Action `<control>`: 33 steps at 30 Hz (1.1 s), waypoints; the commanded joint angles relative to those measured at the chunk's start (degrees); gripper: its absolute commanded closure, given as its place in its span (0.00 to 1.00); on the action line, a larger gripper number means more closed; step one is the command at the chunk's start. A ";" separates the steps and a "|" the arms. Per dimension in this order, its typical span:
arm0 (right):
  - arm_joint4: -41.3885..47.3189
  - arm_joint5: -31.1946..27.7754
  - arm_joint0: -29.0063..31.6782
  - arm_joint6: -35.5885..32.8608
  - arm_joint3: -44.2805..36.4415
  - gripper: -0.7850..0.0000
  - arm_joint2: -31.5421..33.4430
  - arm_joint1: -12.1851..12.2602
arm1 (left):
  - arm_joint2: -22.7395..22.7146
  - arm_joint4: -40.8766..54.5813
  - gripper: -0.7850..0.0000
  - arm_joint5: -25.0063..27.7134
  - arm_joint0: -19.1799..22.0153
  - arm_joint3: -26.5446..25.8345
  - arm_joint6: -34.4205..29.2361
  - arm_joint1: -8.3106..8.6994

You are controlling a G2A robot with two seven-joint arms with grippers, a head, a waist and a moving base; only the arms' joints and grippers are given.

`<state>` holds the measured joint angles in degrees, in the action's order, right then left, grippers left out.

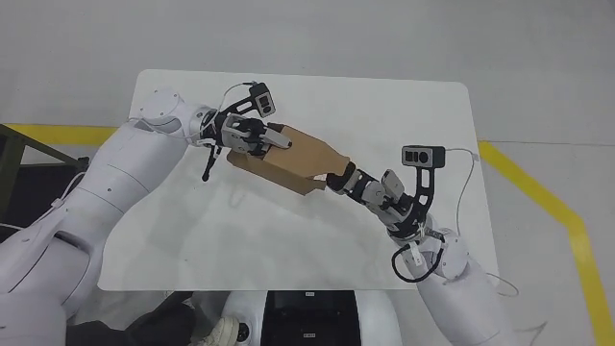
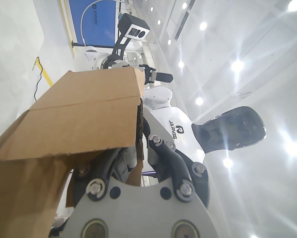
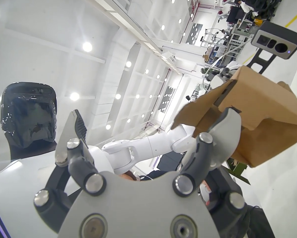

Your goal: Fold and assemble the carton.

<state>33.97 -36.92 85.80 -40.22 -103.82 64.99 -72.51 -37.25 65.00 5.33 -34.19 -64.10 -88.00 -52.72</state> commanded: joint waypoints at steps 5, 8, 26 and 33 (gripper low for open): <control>-1.80 -0.90 1.56 0.16 -1.49 0.00 -1.01 -0.01 | -0.53 -0.29 1.00 -0.43 -0.21 0.14 0.00 -0.25; -3.62 -2.10 1.58 1.35 -1.43 0.00 -1.55 -0.15 | -0.79 -0.48 1.00 -0.57 -0.31 0.18 0.00 -0.36; -10.43 -5.85 6.71 5.25 -6.35 0.00 -0.68 0.24 | -2.11 -0.96 1.00 -1.03 -0.99 0.04 0.00 -0.60; -13.18 -5.44 6.46 7.51 -5.75 0.00 -1.87 0.10 | -2.42 -1.08 1.00 -1.22 -1.24 -0.06 0.00 -0.72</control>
<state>21.22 -42.39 92.52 -33.59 -109.90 63.15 -72.35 -39.63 63.93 4.10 -35.39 -64.12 -88.00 -53.43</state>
